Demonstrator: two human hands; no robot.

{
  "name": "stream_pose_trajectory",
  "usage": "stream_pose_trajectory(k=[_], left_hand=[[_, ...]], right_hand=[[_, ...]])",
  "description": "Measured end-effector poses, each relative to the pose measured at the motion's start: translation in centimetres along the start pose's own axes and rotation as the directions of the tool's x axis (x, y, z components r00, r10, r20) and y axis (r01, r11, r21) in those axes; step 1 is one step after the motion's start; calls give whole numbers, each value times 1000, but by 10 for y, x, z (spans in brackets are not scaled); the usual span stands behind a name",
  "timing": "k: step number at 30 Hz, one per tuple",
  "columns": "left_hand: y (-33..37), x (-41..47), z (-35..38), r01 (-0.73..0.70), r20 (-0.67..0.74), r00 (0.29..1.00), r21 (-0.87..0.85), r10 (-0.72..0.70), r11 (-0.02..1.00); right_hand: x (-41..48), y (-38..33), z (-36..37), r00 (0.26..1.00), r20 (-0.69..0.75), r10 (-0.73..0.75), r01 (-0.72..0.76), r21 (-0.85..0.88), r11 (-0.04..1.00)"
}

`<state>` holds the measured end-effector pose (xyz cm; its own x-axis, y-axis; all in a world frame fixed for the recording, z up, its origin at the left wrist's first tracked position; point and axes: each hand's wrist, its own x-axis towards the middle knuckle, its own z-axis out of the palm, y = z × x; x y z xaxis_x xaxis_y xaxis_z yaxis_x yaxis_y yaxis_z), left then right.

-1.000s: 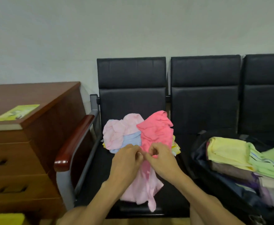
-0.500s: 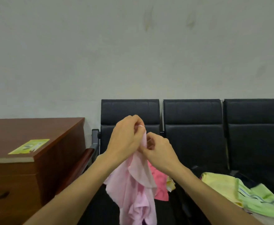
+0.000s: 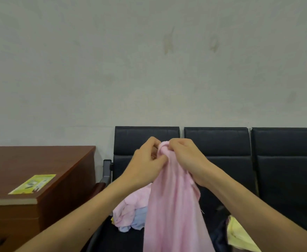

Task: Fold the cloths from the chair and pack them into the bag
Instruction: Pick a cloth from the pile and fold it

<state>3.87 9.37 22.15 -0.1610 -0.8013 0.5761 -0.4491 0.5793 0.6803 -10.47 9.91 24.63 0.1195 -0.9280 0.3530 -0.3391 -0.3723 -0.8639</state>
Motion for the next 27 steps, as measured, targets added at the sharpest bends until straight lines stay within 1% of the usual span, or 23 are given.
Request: stream_pose_trajectory(k=[1,3,5,6,7,10,12,14,15,16,17,18,19,20,21,22,23,24,25,26,27], left_hand=[[-1,-1,2,79,47,996,-109,-75,991],[-3,-1,2,221,115,973,-248,-198,943],[-5,1,-2,293,126,956,-329,-266,898],[-6,3,-6,292,96,956,-339,-275,895],[-6,5,-9,276,51,960,-326,-274,904],[-12,9,-15,249,-64,960,-251,-272,935],[-17,10,-15,267,-104,950,-222,-295,938],[-25,12,-14,307,-145,928,-229,-344,924],[-29,12,-14,341,-150,911,-247,-383,907],[-35,15,-14,375,-133,896,-281,-423,883],[-40,15,-14,414,-101,881,-305,-461,858],[-47,14,-13,455,-61,871,-278,-488,846],[-51,12,-11,487,-19,867,-181,-498,855],[-54,10,-9,487,33,873,-54,-486,872],[-54,5,-7,444,115,888,40,-446,895],[-53,3,-4,374,215,900,66,-379,925],[-51,1,-1,308,322,897,35,-303,951],[-46,-1,3,253,395,893,-42,-217,967],[-40,-2,7,227,425,892,-123,-155,966],[-34,-2,13,214,410,905,-205,-115,955],[-31,-1,19,217,370,922,-256,-112,942]], right_hand=[[1,-3,0,999,41,-35,36,-25,999],[3,-7,-1,990,101,-103,113,-96,989],[5,-3,-5,975,127,-180,204,-216,955],[4,1,-9,968,144,-204,239,-296,925],[4,6,-13,966,177,-190,245,-372,895],[0,31,-27,958,287,8,161,-558,814],[-1,49,-36,951,300,76,142,-640,756],[0,61,-45,963,259,80,129,-698,704],[2,66,-51,972,224,76,106,-700,706],[5,70,-57,981,183,70,69,-657,750],[7,71,-61,987,141,72,22,-573,819],[9,70,-64,992,100,76,-22,-458,889],[12,65,-65,995,66,75,-48,-339,940],[14,59,-64,997,46,63,-51,-240,969],[17,52,-60,998,41,40,-32,-169,985],[19,44,-54,999,48,10,-3,-134,991],[20,39,-45,997,68,-20,30,-137,990],[21,32,-36,994,97,-56,74,-186,980],[22,30,-27,988,128,-84,114,-249,962],[23,27,-19,983,152,-105,148,-311,939],[25,26,-13,978,169,-120,174,-359,917]])
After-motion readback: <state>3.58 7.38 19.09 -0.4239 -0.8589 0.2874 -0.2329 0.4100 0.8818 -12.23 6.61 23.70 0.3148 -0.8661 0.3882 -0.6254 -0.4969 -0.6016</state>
